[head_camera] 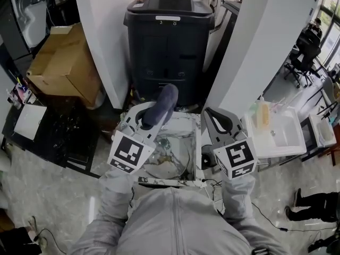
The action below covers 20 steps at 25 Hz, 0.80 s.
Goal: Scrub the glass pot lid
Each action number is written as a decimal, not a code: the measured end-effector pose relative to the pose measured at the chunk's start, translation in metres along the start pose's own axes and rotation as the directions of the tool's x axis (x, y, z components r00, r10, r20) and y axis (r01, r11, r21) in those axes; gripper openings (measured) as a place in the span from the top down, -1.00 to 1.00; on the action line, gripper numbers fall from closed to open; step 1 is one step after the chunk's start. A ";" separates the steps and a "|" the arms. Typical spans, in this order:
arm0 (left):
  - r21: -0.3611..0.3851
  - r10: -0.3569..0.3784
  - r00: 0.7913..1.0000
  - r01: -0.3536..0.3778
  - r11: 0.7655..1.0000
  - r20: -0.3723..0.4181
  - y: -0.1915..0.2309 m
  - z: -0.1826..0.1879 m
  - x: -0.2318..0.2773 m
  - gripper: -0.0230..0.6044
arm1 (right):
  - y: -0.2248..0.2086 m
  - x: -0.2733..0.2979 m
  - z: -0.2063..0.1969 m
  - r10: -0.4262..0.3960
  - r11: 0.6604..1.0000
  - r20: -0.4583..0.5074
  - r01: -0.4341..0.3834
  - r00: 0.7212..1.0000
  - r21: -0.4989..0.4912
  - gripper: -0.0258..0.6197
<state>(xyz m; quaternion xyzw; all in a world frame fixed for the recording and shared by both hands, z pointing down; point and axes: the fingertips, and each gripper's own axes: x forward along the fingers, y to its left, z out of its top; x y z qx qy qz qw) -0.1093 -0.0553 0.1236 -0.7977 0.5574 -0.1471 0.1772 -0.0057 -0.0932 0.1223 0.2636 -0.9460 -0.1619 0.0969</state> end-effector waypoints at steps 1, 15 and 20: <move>0.000 0.002 1.000 -0.002 1.000 -0.001 0.000 0.000 -0.001 0.72 | 0.000 0.000 0.001 0.000 1.000 0.001 0.000 1.000 -0.001 0.83; 0.002 0.011 1.000 -0.011 1.000 -0.016 0.001 -0.002 -0.008 0.72 | 0.007 -0.002 0.000 0.009 1.000 -0.002 -0.009 1.000 0.000 0.83; 0.007 0.004 1.000 -0.004 1.000 -0.020 -0.002 -0.001 -0.007 0.72 | 0.008 -0.004 0.000 0.014 1.000 0.002 -0.014 1.000 -0.008 0.83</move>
